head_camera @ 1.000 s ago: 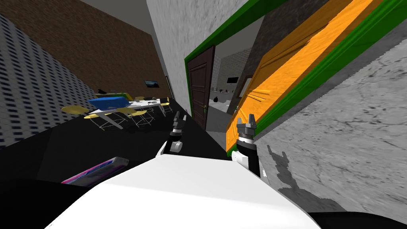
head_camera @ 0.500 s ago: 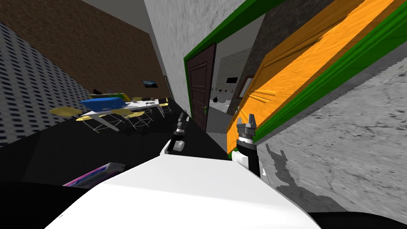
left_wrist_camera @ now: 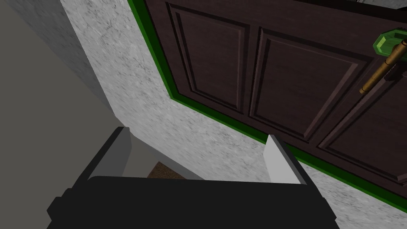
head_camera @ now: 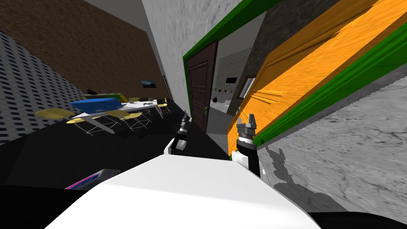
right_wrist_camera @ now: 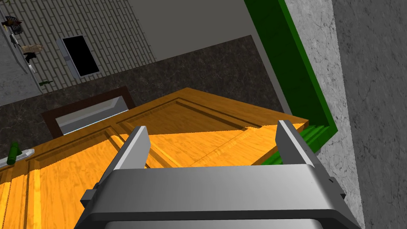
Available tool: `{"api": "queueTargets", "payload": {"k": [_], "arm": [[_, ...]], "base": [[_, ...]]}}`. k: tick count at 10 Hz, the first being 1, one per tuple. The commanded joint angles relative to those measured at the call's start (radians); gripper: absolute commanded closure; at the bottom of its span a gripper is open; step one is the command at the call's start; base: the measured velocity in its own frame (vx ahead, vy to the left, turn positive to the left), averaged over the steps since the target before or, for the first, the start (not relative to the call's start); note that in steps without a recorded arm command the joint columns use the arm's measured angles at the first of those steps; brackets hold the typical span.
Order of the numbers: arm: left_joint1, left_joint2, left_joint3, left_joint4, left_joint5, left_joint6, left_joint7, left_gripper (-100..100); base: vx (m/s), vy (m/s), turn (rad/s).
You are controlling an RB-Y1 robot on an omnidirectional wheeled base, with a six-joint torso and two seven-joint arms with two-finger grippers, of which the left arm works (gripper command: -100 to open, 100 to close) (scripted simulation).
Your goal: Push the door open
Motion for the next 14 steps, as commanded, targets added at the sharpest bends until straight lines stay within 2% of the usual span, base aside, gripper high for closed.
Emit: {"api": "queueTargets", "payload": {"k": [1, 14], "arm": [[-0.025, 0.000, -0.010, 0.041, -0.006, 0.003, 0.004, -100], [-0.200, -0.003, -0.088, 0.329, -0.050, 0.029, 0.042, -100]], "base": [[0.091, 0.063, -0.029], [0.093, 0.063, -0.030]]}}
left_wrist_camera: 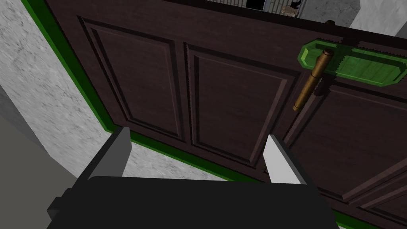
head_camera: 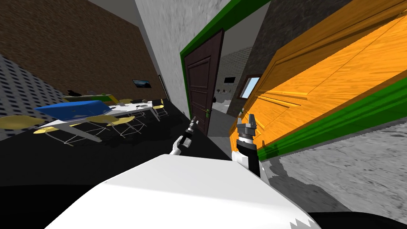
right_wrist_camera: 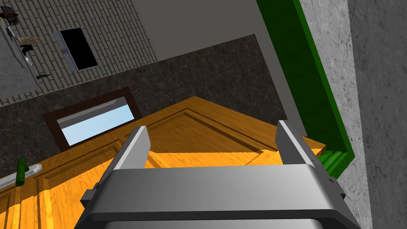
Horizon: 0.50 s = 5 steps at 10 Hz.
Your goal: Push the door open
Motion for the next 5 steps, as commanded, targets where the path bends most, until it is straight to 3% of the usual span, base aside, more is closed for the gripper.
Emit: {"api": "queueTargets", "payload": {"k": [1, 5], "arm": [[-0.020, 0.000, -0.010, 0.032, -0.005, 0.005, 0.006, -100], [-0.072, -0.005, -0.033, 0.118, -0.018, 0.013, 0.017, -100]], "base": [[0.087, 0.075, -0.028], [0.086, 0.063, -0.031]]}}
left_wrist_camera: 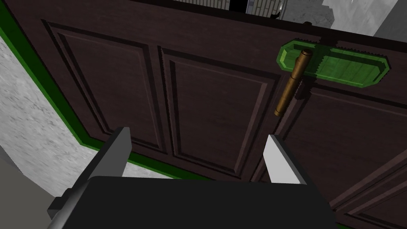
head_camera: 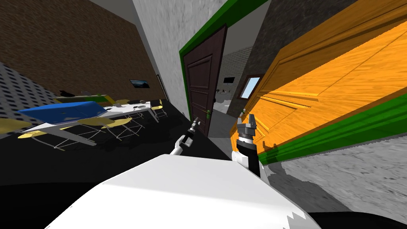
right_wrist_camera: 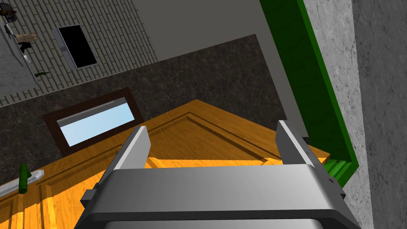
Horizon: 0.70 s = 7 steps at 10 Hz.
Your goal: Push the door open
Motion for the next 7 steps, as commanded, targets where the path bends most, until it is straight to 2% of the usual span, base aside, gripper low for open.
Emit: {"api": "queueTargets", "payload": {"k": [1, 7], "arm": [[-0.022, -0.003, -0.010, 0.040, -0.006, -0.001, 0.004, -100], [-0.096, -0.015, -0.043, 0.161, -0.024, 0.010, 0.020, -100]], "base": [[0.078, 0.068, -0.030], [0.090, 0.062, -0.028]]}}
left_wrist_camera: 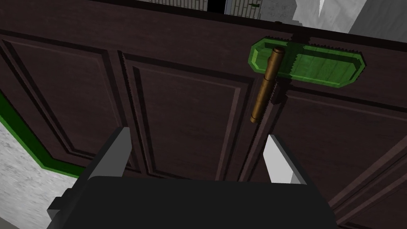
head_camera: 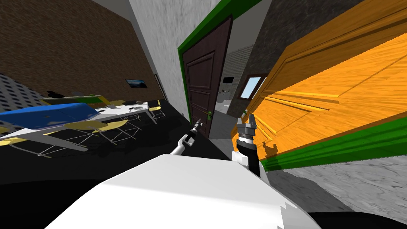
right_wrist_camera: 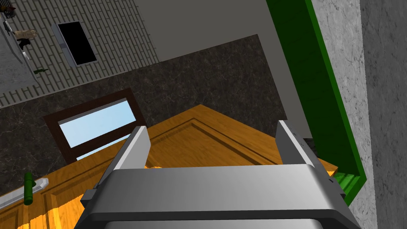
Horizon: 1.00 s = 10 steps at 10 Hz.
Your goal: Push the door open
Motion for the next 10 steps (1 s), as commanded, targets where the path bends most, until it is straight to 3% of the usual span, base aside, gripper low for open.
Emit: {"api": "queueTargets", "payload": {"k": [1, 2, 4, 5, 10], "arm": [[-0.019, -0.003, -0.009, 0.029, -0.005, 0.006, 0.005, -100], [-0.041, -0.008, -0.019, 0.066, -0.011, 0.009, 0.010, -100], [-0.052, -0.010, -0.025, 0.084, -0.014, 0.011, 0.012, -100], [-0.074, -0.016, -0.035, 0.120, -0.019, 0.014, 0.017, -100], [-0.134, -0.033, -0.061, 0.219, -0.034, 0.023, 0.030, -100]], "base": [[0.110, 0.077, -0.031], [0.118, 0.099, -0.034], [0.098, 0.060, -0.023], [0.093, 0.044, -0.030], [0.102, 0.064, -0.028]]}}
